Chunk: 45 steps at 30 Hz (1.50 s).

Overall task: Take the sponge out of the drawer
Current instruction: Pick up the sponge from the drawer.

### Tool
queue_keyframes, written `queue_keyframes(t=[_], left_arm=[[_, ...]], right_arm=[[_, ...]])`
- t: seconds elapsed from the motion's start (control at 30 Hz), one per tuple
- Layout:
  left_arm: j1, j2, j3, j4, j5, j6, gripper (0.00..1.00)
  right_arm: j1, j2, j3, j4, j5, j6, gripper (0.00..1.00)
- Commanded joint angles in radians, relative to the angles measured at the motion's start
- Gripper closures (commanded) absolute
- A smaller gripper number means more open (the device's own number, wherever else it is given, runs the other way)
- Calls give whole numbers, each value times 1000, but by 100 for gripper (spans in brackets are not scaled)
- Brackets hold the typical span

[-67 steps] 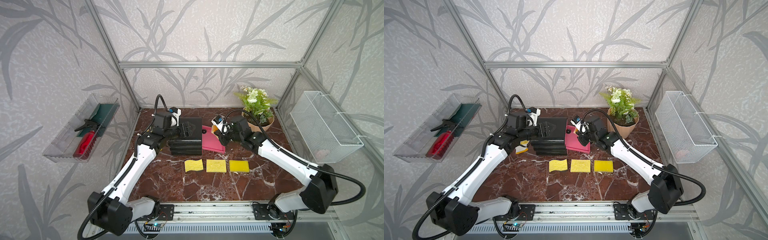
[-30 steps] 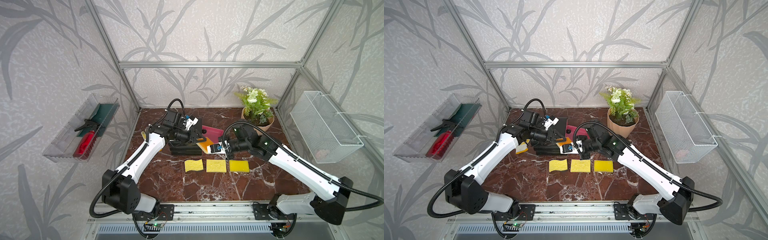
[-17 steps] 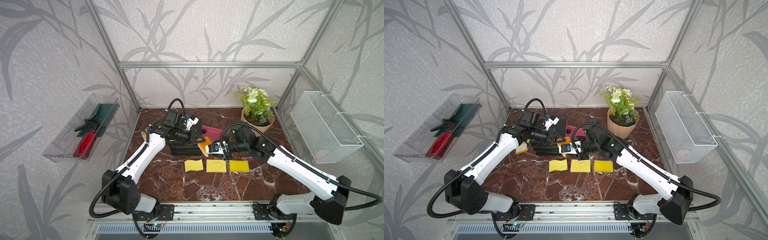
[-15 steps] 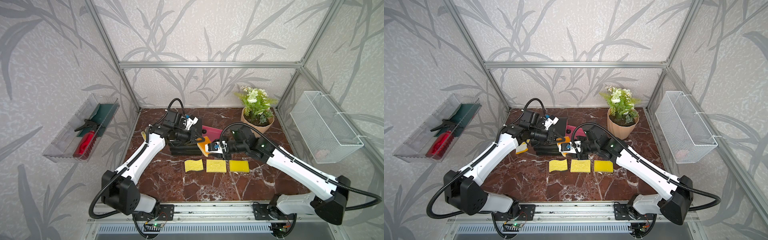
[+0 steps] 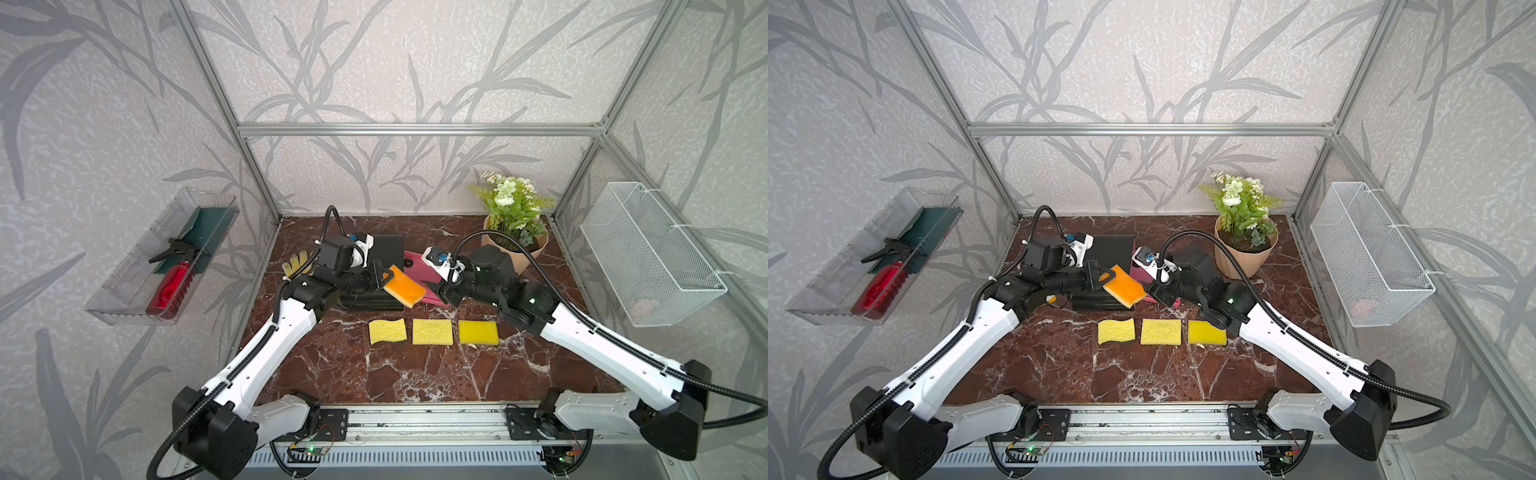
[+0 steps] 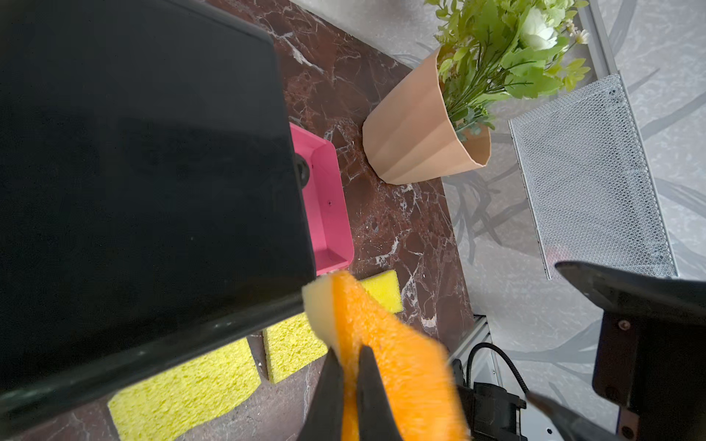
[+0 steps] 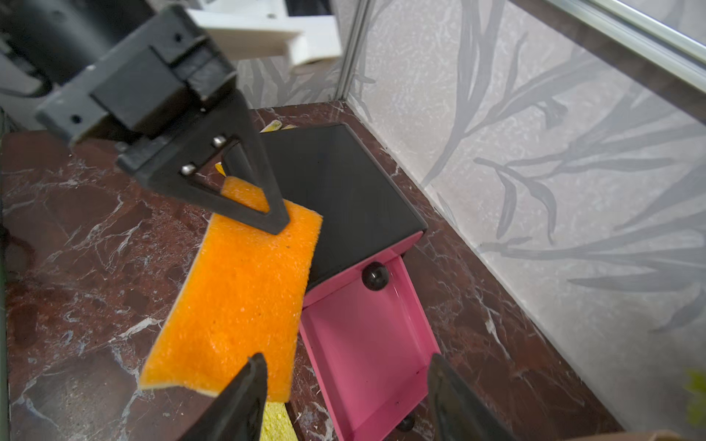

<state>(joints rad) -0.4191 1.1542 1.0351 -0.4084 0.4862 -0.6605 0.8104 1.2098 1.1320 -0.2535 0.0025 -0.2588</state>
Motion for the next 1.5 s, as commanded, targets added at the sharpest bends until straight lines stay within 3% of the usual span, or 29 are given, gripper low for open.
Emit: queue_keyframes(t=[0.0,0.2,0.3,0.43,0.6,0.77,0.83,0.93,1.07,1.47], left_arm=[[-45,-80,-67,127,-143,-104,100],[-204,-205,-273,344,-385,-242,100],[-362,-251,-386,445,-621,-303,100],[-583,-262,-500,605,-946,-311,100],[-715,-211,-570,791,-1138,-283,100],[-802,-91,-587,916,-1223,-318,100],[-840,-46,-587,993,-1263,-287,100],[-853,-13,-566,1003,-1271,-278,100],[-858,21,-552,1015,-1264,-280,100],[-868,117,-491,1084,-1213,-209,100]], right_arm=[[-5,-86,-43,75,75,157,33],[-16,-155,-98,18,167,341,30],[-17,-203,-152,13,176,418,30],[-18,-266,-215,-46,116,518,31],[-19,-369,-360,-86,26,661,34],[-19,-474,-491,-128,-2,744,34],[-19,-514,-564,-98,-70,796,35],[-17,-586,-671,11,-169,889,34],[-17,-665,-725,47,-179,959,34],[-17,-607,-761,185,-158,1040,37]])
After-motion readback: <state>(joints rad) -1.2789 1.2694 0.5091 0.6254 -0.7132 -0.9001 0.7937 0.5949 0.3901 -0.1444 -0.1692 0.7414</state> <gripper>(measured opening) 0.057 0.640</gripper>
